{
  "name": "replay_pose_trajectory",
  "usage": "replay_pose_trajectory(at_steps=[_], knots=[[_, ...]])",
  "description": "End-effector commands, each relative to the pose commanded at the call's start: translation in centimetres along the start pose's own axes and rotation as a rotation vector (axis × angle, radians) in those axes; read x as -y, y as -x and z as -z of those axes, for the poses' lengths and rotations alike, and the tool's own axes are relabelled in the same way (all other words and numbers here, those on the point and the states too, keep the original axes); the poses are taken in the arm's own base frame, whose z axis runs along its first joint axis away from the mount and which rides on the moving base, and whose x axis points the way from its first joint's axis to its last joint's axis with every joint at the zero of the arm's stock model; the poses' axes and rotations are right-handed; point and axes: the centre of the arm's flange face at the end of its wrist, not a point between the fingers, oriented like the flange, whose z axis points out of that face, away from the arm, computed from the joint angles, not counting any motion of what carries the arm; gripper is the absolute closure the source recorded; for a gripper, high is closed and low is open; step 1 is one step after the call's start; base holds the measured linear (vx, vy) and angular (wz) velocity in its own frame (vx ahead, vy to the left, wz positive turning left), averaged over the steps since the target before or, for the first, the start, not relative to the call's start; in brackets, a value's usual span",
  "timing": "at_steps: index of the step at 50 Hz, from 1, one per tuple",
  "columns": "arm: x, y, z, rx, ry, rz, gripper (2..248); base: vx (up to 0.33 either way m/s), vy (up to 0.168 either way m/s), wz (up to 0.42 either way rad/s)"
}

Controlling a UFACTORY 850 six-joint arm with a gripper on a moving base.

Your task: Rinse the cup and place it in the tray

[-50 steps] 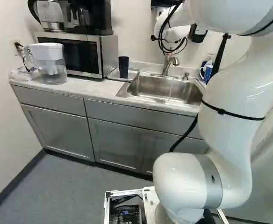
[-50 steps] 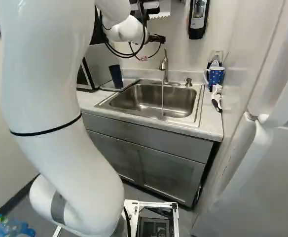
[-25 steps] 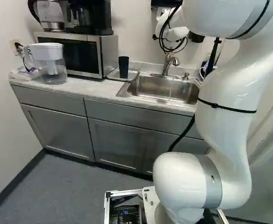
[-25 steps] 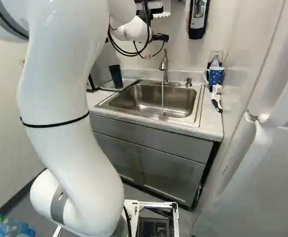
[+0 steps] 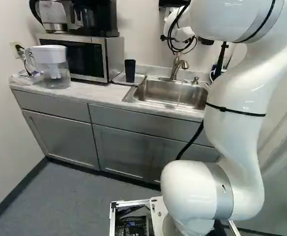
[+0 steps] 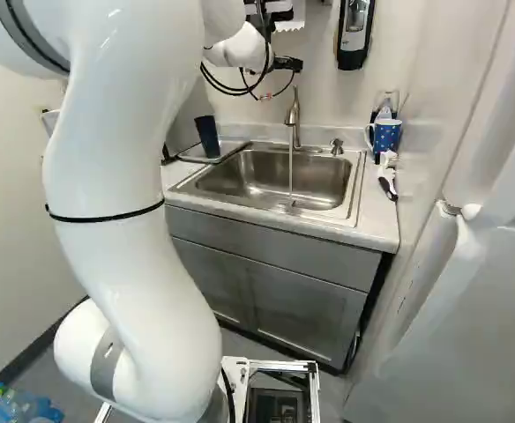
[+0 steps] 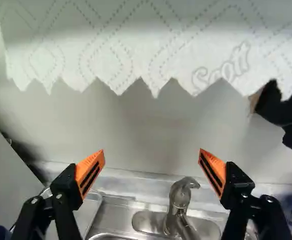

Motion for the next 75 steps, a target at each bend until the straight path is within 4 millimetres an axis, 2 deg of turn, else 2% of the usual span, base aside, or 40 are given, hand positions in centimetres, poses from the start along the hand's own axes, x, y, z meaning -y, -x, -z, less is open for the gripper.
replay_pose_trajectory(at_steps=[75], knots=[[0.3, 0.5, -1.9, 0.073, -0.004, 0.001, 3, 0.000, 0.000, 0.000]])
